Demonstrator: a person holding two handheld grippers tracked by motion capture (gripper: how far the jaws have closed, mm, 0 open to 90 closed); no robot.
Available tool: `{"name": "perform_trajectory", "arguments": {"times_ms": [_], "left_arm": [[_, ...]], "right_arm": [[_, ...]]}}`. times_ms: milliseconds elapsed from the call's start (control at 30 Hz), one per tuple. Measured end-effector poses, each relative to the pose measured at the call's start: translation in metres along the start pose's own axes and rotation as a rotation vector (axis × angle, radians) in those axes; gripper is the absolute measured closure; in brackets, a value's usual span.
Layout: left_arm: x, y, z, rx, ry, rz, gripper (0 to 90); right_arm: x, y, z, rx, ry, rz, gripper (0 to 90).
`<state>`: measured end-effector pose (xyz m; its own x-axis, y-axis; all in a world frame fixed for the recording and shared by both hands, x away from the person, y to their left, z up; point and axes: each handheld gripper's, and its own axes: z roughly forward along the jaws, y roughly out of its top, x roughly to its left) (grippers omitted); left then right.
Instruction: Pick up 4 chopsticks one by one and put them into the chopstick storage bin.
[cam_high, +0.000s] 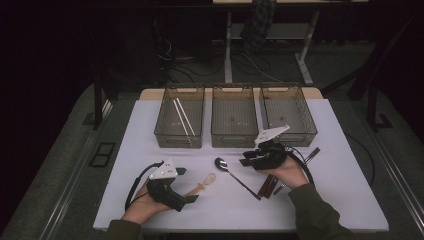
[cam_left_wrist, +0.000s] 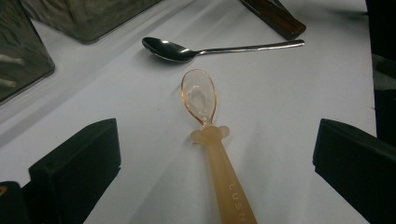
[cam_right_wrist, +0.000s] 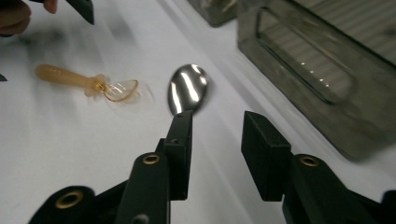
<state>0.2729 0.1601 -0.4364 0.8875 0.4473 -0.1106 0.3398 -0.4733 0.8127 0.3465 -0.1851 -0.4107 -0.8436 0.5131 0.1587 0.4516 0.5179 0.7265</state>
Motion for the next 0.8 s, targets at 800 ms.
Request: {"name": "perform_trajectory", "arguments": {"times_ms": [800], "left_arm": [[0.002, -0.001, 0.0, -0.004, 0.0, -0.008, 0.0]], "right_arm": [[-0.046, -0.076, -0.085, 0.046, -0.227, 0.134, 89.6]]}}
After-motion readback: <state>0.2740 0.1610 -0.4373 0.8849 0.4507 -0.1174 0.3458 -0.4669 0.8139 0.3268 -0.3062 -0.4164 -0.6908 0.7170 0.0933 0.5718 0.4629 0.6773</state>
